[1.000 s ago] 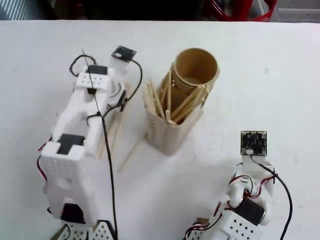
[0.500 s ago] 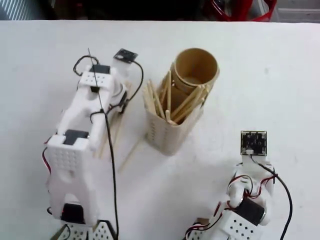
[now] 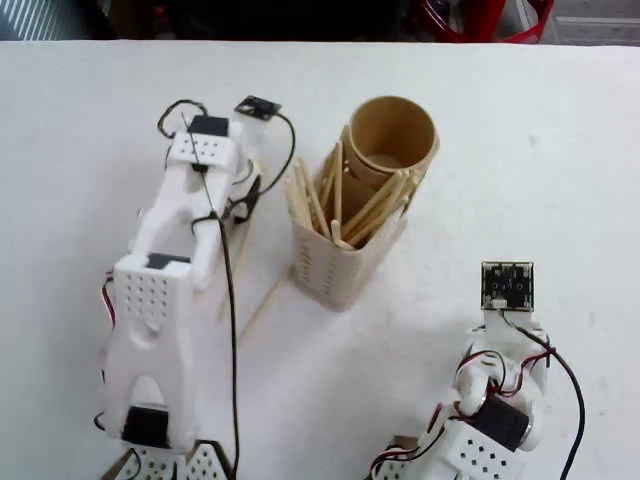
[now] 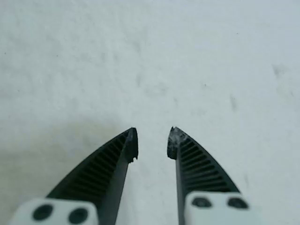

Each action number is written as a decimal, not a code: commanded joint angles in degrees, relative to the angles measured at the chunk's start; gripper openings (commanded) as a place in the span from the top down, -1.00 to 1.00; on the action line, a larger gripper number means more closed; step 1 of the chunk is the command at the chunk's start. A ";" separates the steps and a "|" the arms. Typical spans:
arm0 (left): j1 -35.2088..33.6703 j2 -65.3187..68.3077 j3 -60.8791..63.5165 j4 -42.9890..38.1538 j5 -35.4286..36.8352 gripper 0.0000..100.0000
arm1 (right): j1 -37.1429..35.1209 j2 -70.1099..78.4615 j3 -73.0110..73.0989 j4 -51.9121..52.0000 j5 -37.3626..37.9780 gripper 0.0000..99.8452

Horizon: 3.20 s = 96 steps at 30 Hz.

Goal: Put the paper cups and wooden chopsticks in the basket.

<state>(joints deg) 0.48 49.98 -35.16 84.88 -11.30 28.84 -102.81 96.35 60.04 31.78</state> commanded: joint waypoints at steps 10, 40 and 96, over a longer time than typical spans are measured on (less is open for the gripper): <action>-4.00 -17.71 1.23 1.58 0.79 0.96 | 0.66 -0.48 0.53 -1.01 0.26 0.77; 27.21 -71.34 0.00 -8.70 4.40 0.95 | 0.66 -0.48 0.53 -1.01 0.26 0.77; -13.49 -71.87 49.23 -18.46 4.75 0.84 | -12.70 2.07 -29.89 4.62 -1.41 0.77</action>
<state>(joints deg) -10.51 -23.87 4.31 70.81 -7.25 20.22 -102.81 79.74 58.55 31.69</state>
